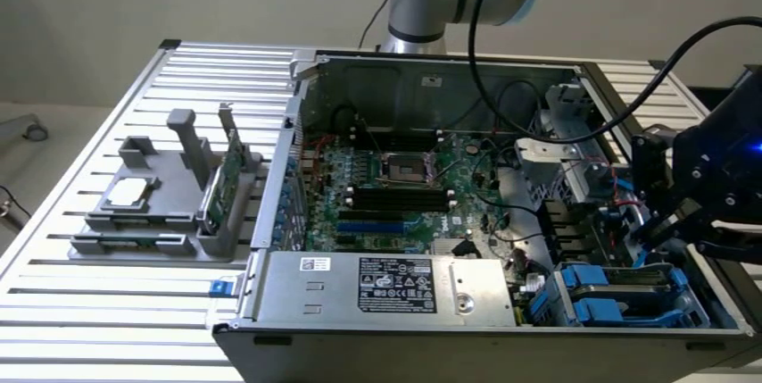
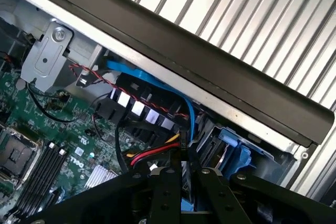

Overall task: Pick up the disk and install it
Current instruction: 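Insert the first disk wire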

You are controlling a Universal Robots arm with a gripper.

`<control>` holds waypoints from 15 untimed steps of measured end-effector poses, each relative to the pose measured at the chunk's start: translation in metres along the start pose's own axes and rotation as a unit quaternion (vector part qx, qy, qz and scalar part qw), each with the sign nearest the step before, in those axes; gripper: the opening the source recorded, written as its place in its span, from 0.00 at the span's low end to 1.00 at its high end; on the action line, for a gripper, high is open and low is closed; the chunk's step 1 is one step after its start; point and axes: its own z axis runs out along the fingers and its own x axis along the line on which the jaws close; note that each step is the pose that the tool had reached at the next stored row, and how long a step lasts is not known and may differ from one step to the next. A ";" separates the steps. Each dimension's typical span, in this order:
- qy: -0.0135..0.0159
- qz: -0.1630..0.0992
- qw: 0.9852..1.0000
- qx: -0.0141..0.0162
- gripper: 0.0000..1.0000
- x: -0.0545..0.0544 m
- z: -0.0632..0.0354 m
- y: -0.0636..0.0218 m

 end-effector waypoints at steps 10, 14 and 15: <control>-0.007 0.009 1.000 0.009 0.17 0.001 0.0000 -0.0011; -0.026 0.014 0.999 0.019 0.17 0.001 0.0000 -0.0012; -0.031 0.015 0.999 0.021 0.17 0.001 -0.0001 -0.0013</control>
